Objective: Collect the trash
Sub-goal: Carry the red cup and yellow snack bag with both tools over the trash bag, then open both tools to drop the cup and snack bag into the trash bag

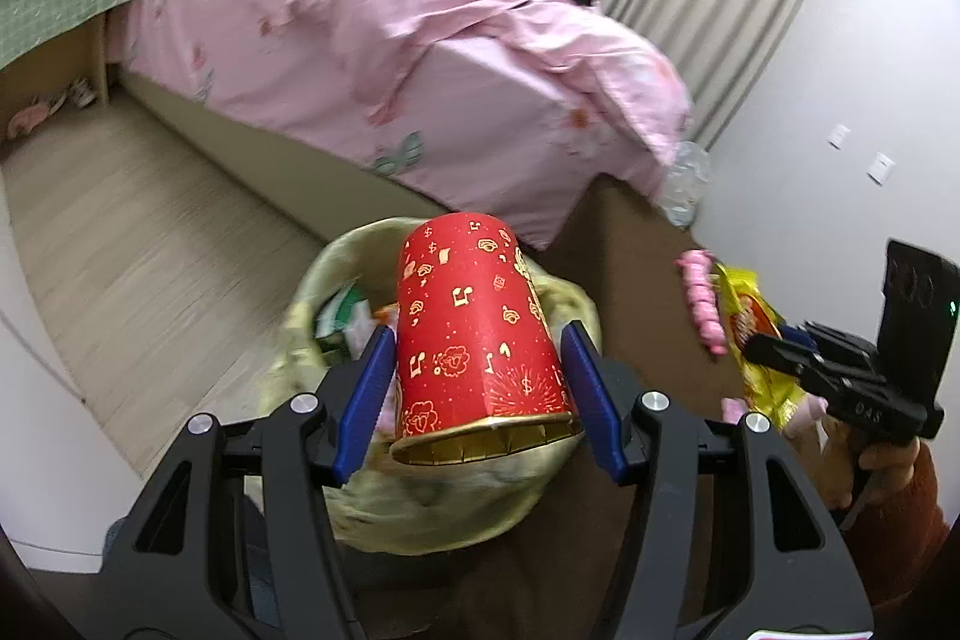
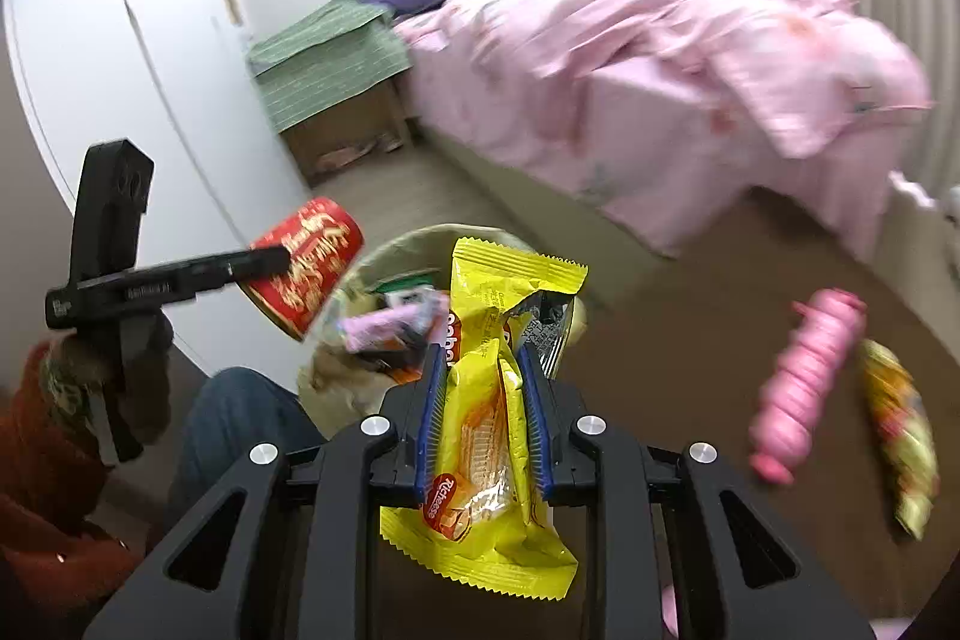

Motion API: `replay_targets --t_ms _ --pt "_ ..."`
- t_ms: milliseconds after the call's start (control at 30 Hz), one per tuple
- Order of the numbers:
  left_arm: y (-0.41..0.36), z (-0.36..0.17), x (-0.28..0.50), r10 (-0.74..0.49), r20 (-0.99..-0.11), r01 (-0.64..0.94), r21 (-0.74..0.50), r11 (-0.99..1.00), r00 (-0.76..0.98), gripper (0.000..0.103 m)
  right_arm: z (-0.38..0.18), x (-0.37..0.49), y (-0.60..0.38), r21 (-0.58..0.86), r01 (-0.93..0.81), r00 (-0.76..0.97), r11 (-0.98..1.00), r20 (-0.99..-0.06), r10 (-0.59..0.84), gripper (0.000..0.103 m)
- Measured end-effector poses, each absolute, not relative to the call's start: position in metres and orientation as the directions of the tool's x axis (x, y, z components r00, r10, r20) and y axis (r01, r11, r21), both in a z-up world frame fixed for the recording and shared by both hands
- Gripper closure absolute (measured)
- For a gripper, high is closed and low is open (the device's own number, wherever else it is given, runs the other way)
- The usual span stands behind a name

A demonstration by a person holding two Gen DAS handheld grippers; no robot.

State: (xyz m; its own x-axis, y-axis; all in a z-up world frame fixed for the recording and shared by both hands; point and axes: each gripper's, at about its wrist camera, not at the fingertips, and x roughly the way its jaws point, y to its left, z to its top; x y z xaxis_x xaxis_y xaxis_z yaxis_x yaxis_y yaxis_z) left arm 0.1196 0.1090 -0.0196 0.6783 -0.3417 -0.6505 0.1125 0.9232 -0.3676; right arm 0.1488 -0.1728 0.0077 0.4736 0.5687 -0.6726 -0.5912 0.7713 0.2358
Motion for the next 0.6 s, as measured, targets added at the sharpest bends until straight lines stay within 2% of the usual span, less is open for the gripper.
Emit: replay_targets --t_ms 200,367,600 --pt "0.121 -0.062 0.151 -0.399 -0.707 0.110 -0.419 0.901 0.584 0.050 -0.019 0.208 -0.113 0.241 -0.647 0.373 0.723 -0.727 0.576 0.079" --pt "0.102 -0.093 0.177 -0.358 -0.768 0.161 -0.323 0.933 0.531 0.051 -0.043 0.231 -0.084 0.181 -0.687 0.327 0.703 -0.788 0.522 0.079" --pt "0.086 -0.116 0.195 -0.313 -0.814 0.226 -0.228 0.947 0.489 0.052 -0.066 0.250 -0.068 0.176 -0.714 0.266 0.678 -0.827 0.496 0.079"
